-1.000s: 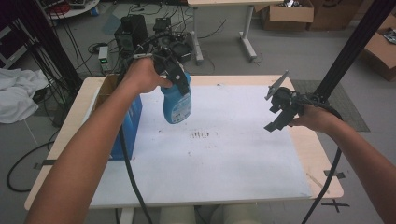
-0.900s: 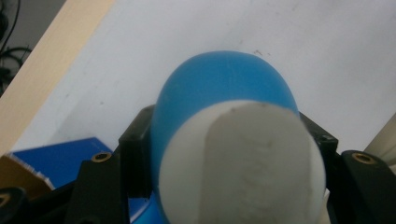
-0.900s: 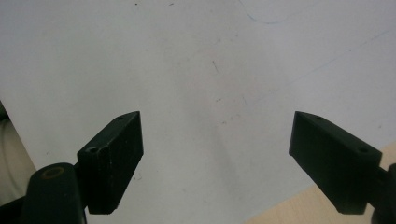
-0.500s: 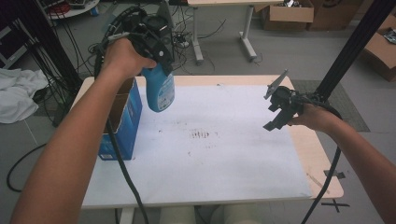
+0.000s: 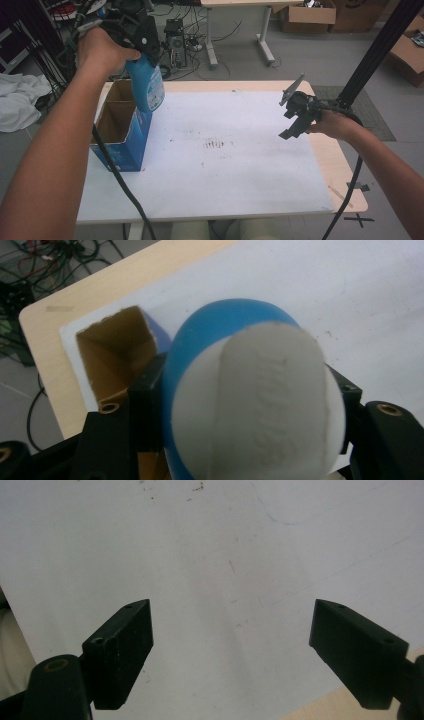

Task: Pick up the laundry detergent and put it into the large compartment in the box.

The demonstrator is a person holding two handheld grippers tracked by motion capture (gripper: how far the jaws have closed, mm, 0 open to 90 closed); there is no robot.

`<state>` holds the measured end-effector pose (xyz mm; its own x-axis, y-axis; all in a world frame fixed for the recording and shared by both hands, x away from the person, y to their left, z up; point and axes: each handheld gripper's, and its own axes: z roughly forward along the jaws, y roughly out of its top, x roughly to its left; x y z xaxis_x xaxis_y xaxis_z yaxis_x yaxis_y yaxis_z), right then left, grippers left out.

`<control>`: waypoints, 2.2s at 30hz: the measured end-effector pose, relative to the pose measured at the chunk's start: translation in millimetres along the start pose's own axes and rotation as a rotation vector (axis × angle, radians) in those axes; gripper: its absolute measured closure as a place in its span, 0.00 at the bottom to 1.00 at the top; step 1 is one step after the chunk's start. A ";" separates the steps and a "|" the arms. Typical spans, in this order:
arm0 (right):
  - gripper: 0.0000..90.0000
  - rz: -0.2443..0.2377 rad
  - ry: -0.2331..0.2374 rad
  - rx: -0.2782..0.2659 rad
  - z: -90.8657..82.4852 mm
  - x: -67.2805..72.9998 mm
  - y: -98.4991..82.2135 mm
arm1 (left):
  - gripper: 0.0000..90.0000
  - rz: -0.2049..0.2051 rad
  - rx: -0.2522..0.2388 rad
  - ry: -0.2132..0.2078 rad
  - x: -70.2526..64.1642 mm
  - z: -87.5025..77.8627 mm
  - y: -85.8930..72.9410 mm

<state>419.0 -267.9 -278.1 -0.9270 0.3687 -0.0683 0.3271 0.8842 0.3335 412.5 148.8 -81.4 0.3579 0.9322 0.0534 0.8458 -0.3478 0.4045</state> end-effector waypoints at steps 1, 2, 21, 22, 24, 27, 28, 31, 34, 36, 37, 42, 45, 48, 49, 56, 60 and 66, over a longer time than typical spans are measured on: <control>0.20 -0.003 -0.001 -0.001 0.0 0.0 0.5 | 0.42 -0.012 0.002 0.004 2.3 -2.3 -1.3; 0.20 -0.004 0.000 0.000 0.0 0.4 1.1 | 0.42 -0.017 0.001 0.009 4.2 -3.9 -2.5; 0.20 -0.014 -0.004 -0.002 0.0 2.4 2.3 | 0.42 -0.210 -0.034 0.097 44.8 -16.1 -30.3; 0.20 -0.015 -0.004 -0.003 -0.1 2.3 2.1 | 0.42 -0.222 -0.038 0.102 47.5 -15.3 -31.8; 0.20 -0.013 -0.004 -0.001 -0.2 2.9 1.8 | 0.42 -0.233 -0.036 0.113 51.6 -13.1 -34.7; 0.20 -0.011 -0.006 -0.004 -0.2 2.9 1.5 | 0.42 -0.235 -0.042 0.135 53.8 -6.9 -38.6; 0.20 -0.011 -0.005 -0.002 -0.2 2.8 1.4 | 0.42 -0.238 -0.042 0.139 55.2 -4.4 -40.1; 0.20 -0.011 -0.005 0.003 0.5 2.8 1.7 | 0.42 -0.260 -0.048 0.139 61.0 2.0 -45.2; 0.20 -0.016 -0.006 0.003 1.2 2.6 2.4 | 0.42 -0.266 -0.043 0.137 65.3 8.5 -49.5; 0.20 -0.012 -0.007 0.003 1.5 2.5 2.8 | 0.42 -0.268 -0.042 0.142 67.5 14.7 -52.7; 0.20 -0.012 -0.007 0.003 1.6 2.5 3.1 | 0.42 -0.268 -0.042 0.142 67.5 14.7 -52.7; 0.20 -0.015 -0.008 0.008 2.8 2.7 3.7 | 0.42 -0.273 -0.026 0.133 73.2 33.6 -63.0; 0.20 -0.011 -0.006 0.009 3.1 2.7 3.9 | 0.42 -0.273 -0.019 0.127 74.8 43.9 -67.4; 0.20 -0.013 -0.008 0.009 3.3 3.0 4.0 | 0.42 -0.268 -0.001 0.128 75.6 54.4 -71.0; 0.20 -0.013 -0.008 0.009 3.3 3.0 4.0 | 0.42 -0.268 -0.001 0.128 75.6 54.4 -71.0; 0.20 -0.010 -0.010 0.010 4.2 2.7 1.9 | 0.42 -0.282 0.004 0.115 78.2 82.2 -82.5; 0.20 -0.009 -0.009 0.012 4.2 2.7 1.6 | 0.42 -0.279 0.010 0.115 78.7 96.0 -87.8; 0.20 0.002 -0.006 0.017 5.4 2.8 1.2 | 0.42 -0.282 0.029 0.103 80.0 113.5 -95.0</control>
<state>417.8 -264.3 -283.0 -0.9253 0.3721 -0.0732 0.3320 0.8881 0.3178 405.7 245.1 -219.2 0.0666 0.9971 0.0356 0.9177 -0.0752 0.3902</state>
